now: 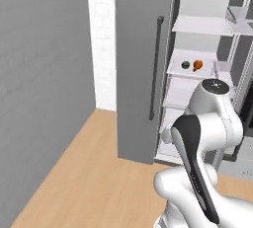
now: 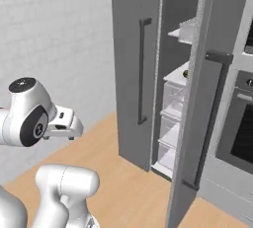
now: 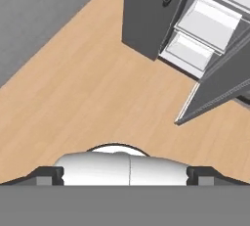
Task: Place one avocado and one chicken drumstick in each tupperware on the nearby counter, to pack two identical lunches.
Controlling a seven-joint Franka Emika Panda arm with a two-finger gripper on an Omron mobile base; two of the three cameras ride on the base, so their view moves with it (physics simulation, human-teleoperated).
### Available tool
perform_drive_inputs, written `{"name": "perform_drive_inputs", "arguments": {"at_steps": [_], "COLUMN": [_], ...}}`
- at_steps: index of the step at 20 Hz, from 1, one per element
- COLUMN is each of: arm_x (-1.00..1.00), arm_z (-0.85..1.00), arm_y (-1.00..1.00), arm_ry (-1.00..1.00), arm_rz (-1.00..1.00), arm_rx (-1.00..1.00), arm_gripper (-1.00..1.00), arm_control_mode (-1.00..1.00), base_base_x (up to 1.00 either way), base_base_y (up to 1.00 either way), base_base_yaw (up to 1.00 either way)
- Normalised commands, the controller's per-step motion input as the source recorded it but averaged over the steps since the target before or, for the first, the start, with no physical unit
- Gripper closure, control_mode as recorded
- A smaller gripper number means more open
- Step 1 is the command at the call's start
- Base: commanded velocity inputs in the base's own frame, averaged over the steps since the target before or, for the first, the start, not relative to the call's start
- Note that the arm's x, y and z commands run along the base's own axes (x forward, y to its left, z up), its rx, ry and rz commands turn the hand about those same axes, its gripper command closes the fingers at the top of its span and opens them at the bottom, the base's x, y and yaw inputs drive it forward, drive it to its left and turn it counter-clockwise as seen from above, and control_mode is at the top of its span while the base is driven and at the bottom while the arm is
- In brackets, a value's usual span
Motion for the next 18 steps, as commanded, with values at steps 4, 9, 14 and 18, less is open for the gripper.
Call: {"name": "perform_drive_inputs", "arguments": {"at_steps": [4,9,14,18], "arm_x": [0.00,0.00,0.00,0.00], "arm_z": [0.00,0.00,0.00,0.00], "arm_y": [0.00,0.00,0.00,0.00], "arm_ry": [0.00,0.00,0.00,0.00], "arm_rz": [0.00,0.00,0.00,0.00], "arm_rx": [0.00,0.00,0.00,0.00], "arm_gripper": [-1.00,-1.00,-1.00,-1.00], "arm_control_mode": [1.00,1.00,1.00,1.00], "base_base_x": [0.77,0.91,0.72,0.24], "base_base_y": [0.49,0.75,0.50,0.00], "base_base_yaw": [-0.73,-0.61,-0.65,-0.76]}}
